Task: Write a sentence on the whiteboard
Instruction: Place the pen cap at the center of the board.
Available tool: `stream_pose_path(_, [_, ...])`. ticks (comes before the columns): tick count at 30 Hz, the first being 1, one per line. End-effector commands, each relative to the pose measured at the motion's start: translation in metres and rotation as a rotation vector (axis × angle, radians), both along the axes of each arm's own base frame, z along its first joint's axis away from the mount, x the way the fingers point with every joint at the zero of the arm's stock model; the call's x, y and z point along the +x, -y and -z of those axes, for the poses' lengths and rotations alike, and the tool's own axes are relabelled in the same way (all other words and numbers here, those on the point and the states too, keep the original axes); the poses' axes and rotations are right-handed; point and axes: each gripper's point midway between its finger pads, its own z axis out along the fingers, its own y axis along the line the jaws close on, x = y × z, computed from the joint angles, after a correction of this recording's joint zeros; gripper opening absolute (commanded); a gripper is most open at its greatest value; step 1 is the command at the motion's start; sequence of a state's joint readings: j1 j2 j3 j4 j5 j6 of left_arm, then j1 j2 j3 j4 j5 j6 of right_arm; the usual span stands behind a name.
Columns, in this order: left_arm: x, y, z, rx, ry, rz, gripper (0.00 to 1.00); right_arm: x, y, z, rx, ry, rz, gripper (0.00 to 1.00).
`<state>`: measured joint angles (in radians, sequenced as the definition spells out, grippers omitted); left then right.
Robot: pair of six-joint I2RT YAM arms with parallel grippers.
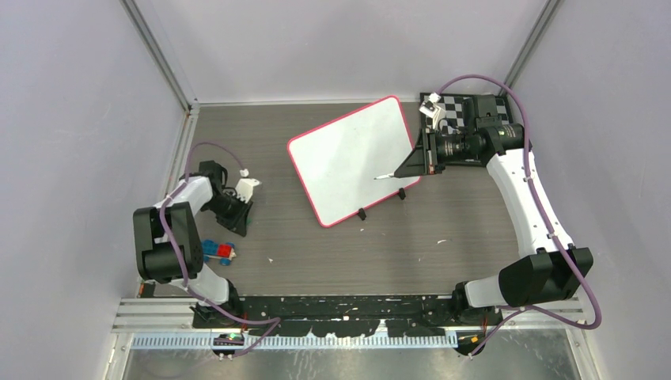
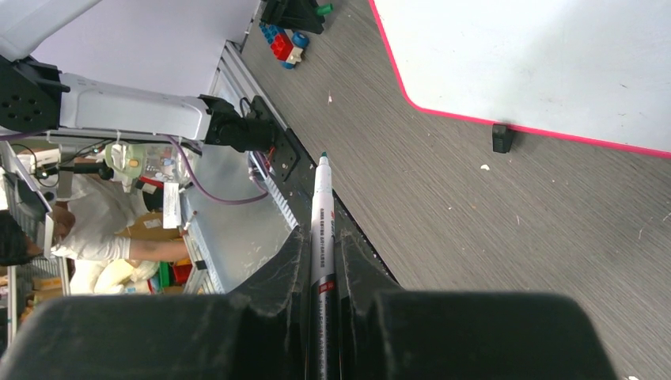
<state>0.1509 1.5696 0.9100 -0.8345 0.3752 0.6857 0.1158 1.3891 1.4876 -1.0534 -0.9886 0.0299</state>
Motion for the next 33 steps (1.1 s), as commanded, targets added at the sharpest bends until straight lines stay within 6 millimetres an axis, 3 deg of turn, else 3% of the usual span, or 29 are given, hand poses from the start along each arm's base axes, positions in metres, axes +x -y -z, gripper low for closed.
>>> stream_pose_path(1, [0.002,0.0,0.008,0.046,0.014,0.052,0.14,-0.007,0.0,-0.005,0.006,0.03,-0.014,0.0])
stream_pose_path(8, [-0.006,0.007,0.014,0.087,-0.001,0.095,0.29,-0.011,0.001,-0.005,0.004,0.025,-0.016,0.0])
stream_pose_path(13, [-0.01,0.013,0.003,0.063,0.0,0.097,0.39,-0.015,0.002,-0.007,-0.002,0.026,-0.013,0.0])
stream_pose_path(24, [-0.012,0.034,-0.06,-0.026,0.108,0.088,0.54,-0.014,0.001,-0.015,0.005,0.042,-0.007,0.0])
stream_pose_path(29, [-0.008,0.048,-0.1,-0.101,0.204,0.071,0.81,-0.011,-0.006,-0.015,-0.019,0.051,-0.011,0.0])
stream_pose_path(33, [-0.002,0.057,-0.122,-0.153,0.228,0.052,0.93,-0.011,-0.011,-0.011,-0.028,0.053,-0.016,0.0])
